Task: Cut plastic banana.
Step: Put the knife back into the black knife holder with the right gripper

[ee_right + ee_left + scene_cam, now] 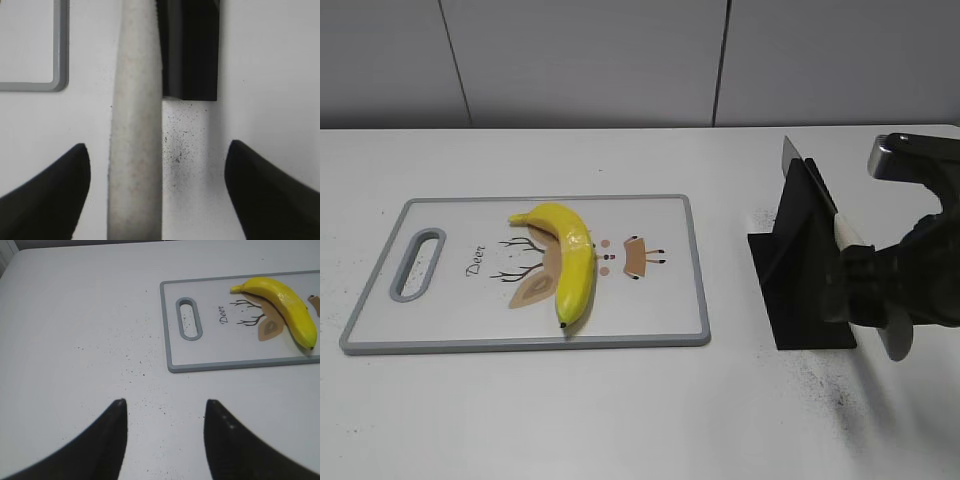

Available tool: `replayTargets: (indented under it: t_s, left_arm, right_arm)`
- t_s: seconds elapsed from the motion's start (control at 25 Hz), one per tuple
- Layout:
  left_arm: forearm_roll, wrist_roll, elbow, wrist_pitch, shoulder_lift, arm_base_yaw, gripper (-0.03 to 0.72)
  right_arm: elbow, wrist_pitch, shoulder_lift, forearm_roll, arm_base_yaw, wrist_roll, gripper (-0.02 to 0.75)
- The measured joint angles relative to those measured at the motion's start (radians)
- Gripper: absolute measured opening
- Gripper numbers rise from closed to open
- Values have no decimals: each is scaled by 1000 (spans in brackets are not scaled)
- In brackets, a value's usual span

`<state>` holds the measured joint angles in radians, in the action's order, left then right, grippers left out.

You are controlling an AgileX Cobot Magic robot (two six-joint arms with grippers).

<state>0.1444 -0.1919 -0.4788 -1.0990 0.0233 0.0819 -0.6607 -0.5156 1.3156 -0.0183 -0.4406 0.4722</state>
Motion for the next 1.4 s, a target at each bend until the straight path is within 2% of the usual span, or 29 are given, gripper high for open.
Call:
replayTargets:
  t_s: [0.12,0.32,0.48,0.68,0.8,1.12,1.4]
  left_arm:
    - [0,0,0,0,0,0,481]
    - [0,0,0,0,0,0,481]
    - [0,0,0,0,0,0,481]
    - [0,0,0,0,-1,-49,481]
    - [0,0,0,0,-1,-71,481]
    - [0,0,0,0,-1,-72,471]
    - [0,0,0,0,-1,-72,471]
  right_arm:
    - [-32,-8,0,6,0,-5,652]
    - [-162,-53,-46,18,0,-94,655]
    - [-271,-97,-134,30,0,-242,648]
    - [-289,-198,-282,34,0,-371,631]
    - [-250,-274,-388,34,0,-395,622]
    - [-2,-379,-798,34,0,-427,589]
    - [119,-511,-1111,37,0,-448,584]
